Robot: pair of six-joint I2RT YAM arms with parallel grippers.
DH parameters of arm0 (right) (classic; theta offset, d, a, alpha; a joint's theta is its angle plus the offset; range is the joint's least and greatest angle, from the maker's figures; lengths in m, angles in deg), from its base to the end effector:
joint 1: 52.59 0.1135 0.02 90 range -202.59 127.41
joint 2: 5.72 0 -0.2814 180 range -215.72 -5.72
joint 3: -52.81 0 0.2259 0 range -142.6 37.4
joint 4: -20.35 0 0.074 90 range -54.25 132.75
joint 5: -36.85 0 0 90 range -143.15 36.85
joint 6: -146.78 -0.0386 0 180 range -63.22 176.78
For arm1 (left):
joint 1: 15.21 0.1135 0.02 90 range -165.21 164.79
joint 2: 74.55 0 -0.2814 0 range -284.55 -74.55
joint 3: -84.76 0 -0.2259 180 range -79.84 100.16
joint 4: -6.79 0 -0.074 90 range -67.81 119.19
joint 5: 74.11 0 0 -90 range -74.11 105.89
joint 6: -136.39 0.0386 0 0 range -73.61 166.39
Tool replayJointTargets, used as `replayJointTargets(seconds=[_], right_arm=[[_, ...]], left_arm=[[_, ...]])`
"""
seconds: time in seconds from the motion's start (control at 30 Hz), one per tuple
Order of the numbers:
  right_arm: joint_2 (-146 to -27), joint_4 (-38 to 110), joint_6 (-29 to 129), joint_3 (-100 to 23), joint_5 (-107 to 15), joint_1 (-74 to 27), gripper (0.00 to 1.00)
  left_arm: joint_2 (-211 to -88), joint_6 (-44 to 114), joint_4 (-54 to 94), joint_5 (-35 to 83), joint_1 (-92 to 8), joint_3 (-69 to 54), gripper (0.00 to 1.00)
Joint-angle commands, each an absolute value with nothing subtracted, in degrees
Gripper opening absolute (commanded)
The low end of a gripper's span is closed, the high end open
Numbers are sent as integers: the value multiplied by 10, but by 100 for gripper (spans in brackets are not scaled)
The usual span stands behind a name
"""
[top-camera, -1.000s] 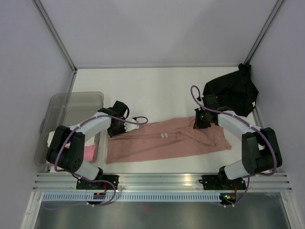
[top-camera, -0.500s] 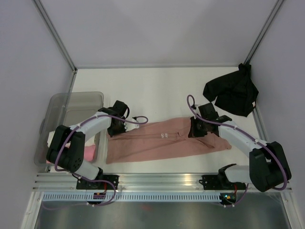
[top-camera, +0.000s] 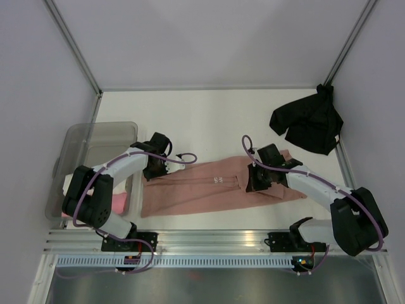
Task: Roll the t-shirts
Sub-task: Fold the tshirt
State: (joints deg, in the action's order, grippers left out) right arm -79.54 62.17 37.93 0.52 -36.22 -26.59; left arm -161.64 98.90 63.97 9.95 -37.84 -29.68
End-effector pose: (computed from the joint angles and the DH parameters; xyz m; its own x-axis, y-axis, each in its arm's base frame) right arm 0.1762 0.0984 0.2017 -0.9337 -0.1115 -0.3404 -0.2484 0.8861 0.3912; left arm 0.2211 -0.0878 0.2014 -0.2621 0.9643 -0.0386 0.9397 0.2641 0.2171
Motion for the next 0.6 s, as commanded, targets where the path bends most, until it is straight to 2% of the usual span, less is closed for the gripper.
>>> replayJointTargets(seconds=[0.0, 0.07, 0.1, 0.17, 0.3, 0.37, 0.4, 0.53, 0.57], right_arm=[[-802, 610, 378, 7, -346, -259, 0], [-809, 609, 379, 7, -341, -253, 2], [-814, 610, 380, 6, -343, -253, 11], [-823, 612, 381, 3, -346, -252, 22], [-821, 605, 390, 4, -301, -249, 49], [-810, 607, 394, -1, -285, -247, 54], [-804, 611, 392, -5, -292, -247, 62], [-745, 665, 330, -58, -430, -265, 67], [-742, 684, 295, -66, -452, -281, 59]], left_arm=[[-1620, 978, 637, 95, -381, -278, 7], [-1621, 979, 637, 95, -381, -278, 7], [-1621, 979, 636, 95, -381, -278, 7], [-1622, 980, 636, 94, -381, -278, 7], [-1621, 980, 637, 92, -381, -278, 7], [-1621, 981, 637, 93, -381, -278, 7], [-1620, 981, 637, 92, -381, -278, 7], [-1616, 980, 637, 90, -380, -280, 7], [-1614, 979, 637, 90, -381, -281, 7]])
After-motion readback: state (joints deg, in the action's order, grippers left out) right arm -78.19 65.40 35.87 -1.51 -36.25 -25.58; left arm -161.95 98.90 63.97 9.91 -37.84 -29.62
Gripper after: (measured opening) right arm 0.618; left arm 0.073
